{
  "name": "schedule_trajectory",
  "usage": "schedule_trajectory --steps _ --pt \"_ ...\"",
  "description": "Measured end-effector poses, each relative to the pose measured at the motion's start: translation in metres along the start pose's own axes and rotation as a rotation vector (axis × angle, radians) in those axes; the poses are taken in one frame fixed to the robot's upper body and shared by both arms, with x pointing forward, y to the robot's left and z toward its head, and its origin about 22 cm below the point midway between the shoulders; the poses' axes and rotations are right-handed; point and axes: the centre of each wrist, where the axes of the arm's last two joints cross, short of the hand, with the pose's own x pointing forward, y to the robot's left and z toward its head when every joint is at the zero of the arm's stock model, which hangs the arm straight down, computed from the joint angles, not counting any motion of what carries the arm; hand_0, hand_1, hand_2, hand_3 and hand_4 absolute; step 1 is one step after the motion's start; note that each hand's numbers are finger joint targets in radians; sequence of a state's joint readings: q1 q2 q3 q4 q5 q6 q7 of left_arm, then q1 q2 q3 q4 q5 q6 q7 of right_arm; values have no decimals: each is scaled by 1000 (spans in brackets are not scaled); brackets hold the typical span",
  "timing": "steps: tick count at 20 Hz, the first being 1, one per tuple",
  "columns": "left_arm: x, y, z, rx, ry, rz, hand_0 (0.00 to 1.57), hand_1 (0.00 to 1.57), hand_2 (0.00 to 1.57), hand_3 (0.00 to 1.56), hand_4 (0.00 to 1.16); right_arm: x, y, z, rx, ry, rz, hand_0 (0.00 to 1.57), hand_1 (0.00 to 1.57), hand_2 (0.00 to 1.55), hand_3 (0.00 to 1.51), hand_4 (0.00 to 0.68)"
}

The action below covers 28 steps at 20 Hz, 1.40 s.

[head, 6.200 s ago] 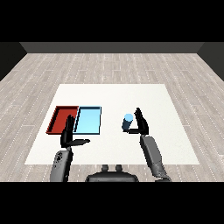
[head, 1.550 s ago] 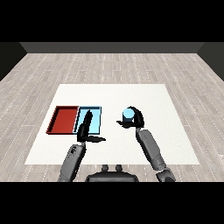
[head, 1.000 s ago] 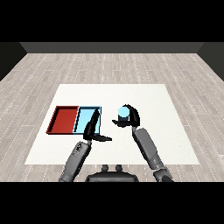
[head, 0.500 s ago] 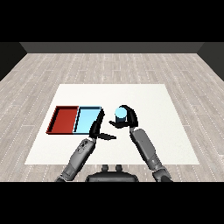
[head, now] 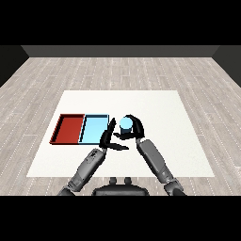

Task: Pick the blue can and put it in the blue box

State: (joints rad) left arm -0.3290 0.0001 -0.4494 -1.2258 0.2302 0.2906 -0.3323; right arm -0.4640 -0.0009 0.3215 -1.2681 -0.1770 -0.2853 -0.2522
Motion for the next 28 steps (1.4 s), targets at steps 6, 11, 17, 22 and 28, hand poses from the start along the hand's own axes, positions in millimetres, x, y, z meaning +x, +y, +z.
schedule_trajectory --steps 6,11,17,22,28 --pt "-11 -15 -6 -4 19 12 0 0 0 0 0 0 -4 -2 19 -4 -7 1432 1432 1463 1379 559" --pt "-14 -20 -17 0 29 9 0 0 0 0 0 -2 0 -1 29 -20 -22 1433 1433 1465 1376 558" --pt "-15 -23 -16 -1 42 -10 0 0 0 0 0 0 6 -2 42 -20 -25 1425 1425 1462 1384 547" --pt "-15 -23 -20 0 46 -10 0 0 0 0 0 7 11 -6 49 -23 -31 1426 1426 1457 1369 533" --pt "-13 -26 -31 -13 36 -13 0 0 0 0 0 8 20 -3 60 -16 -33 1468 1468 1468 1374 528"
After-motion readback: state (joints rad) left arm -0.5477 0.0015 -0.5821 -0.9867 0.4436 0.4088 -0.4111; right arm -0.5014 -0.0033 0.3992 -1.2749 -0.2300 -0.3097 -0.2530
